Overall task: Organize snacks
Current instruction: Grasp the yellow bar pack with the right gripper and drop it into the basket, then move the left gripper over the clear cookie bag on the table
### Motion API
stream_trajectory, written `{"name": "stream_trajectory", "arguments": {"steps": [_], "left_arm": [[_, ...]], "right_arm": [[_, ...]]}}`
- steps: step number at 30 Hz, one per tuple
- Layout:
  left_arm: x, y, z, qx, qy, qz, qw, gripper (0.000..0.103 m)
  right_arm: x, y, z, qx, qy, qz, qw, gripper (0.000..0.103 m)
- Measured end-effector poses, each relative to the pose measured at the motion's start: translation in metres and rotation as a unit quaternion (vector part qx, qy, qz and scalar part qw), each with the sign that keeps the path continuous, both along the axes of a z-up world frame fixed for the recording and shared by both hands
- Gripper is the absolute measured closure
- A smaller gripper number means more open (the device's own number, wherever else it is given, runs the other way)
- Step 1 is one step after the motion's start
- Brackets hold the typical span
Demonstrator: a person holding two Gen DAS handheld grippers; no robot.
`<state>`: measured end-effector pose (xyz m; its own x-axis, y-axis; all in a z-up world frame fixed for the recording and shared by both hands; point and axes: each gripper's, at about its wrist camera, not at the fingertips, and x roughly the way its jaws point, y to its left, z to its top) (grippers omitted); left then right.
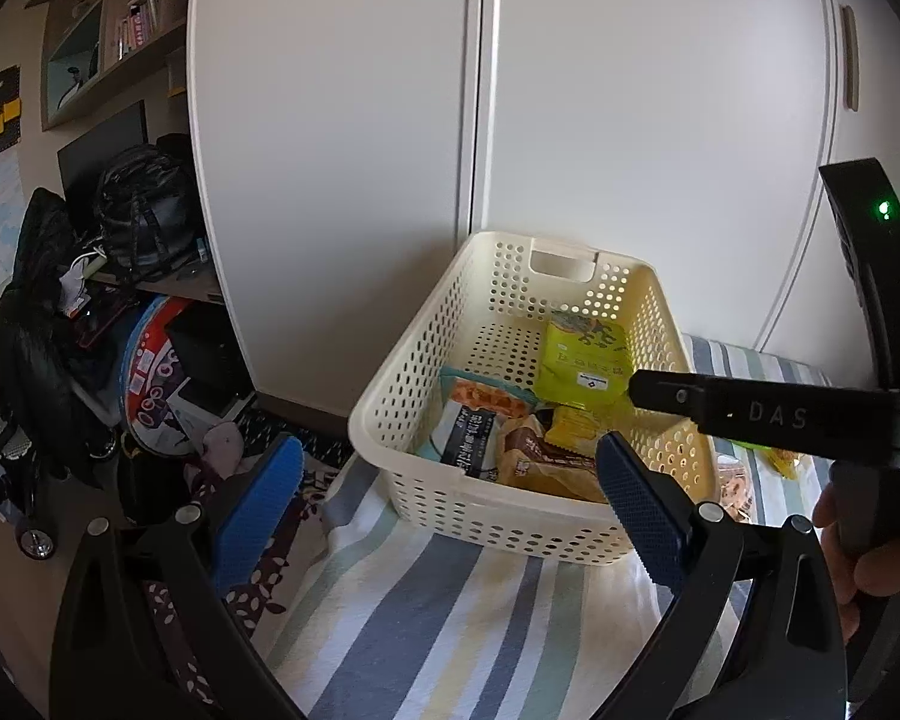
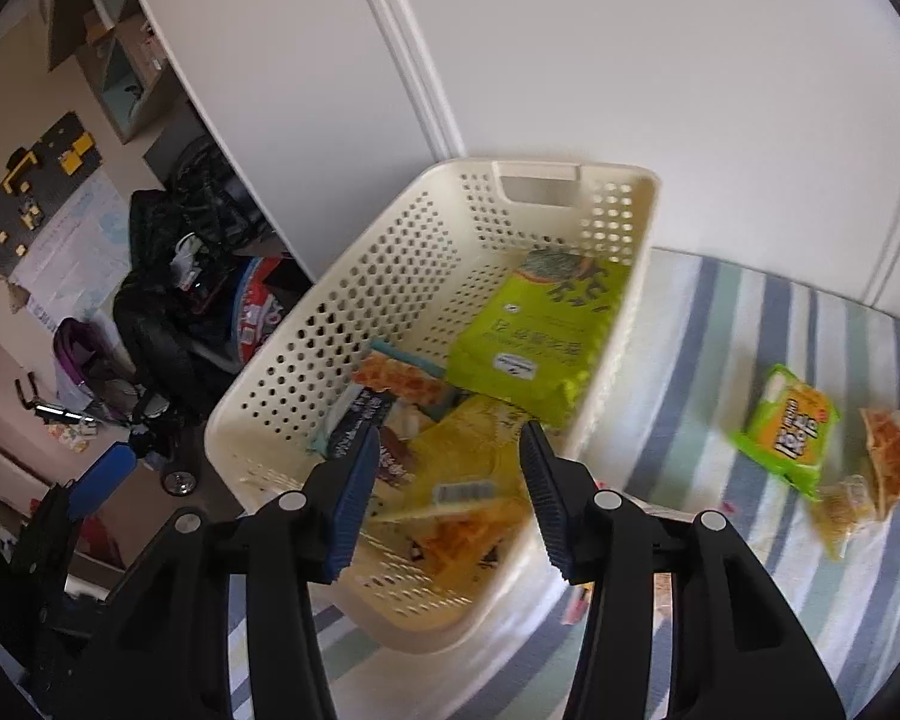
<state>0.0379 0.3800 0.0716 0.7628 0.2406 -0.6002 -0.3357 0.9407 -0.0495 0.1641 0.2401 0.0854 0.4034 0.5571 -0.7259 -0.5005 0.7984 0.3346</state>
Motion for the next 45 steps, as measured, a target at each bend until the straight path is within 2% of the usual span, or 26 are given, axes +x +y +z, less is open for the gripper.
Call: {"name": "stream_trajectory", "arguments": {"steps": [6,21,24,27,38,45], "left_arm": [[0.000,0.003,0.000,-0.010,-0.001,0.002,0.9999,0.004],[0.003,-0.021,0.004,0.003,0.000,-0.027,0.9996,0.004],[0.003,-0.024,0.005,0.002,-0.001,-0.032,0.9995,0.004],[0.001,-0.030,0.008,0.003,-0.002,-0.040,0.9992,0.004],[0.007,-0.064,0.011,0.006,0.003,-0.081,0.9967,0.004],[0.010,-0.099,0.008,0.027,0.012,-0.120,0.9923,0.004]], "right_arm": [[-0.005,-0.012,0.001,0.010,-0.003,-0.008,1.000,0.052],[0.000,-0.074,-0.004,0.013,-0.007,-0.066,0.998,0.052],[0.001,-0.085,-0.006,0.013,-0.008,-0.080,0.997,0.042],[0.001,-0.096,-0.008,0.010,-0.011,-0.092,0.996,0.041],[0.006,-0.139,-0.028,-0.005,0.008,-0.135,0.991,0.041],[0.005,-0.167,-0.052,-0.014,0.035,-0.159,0.987,0.041]]}}
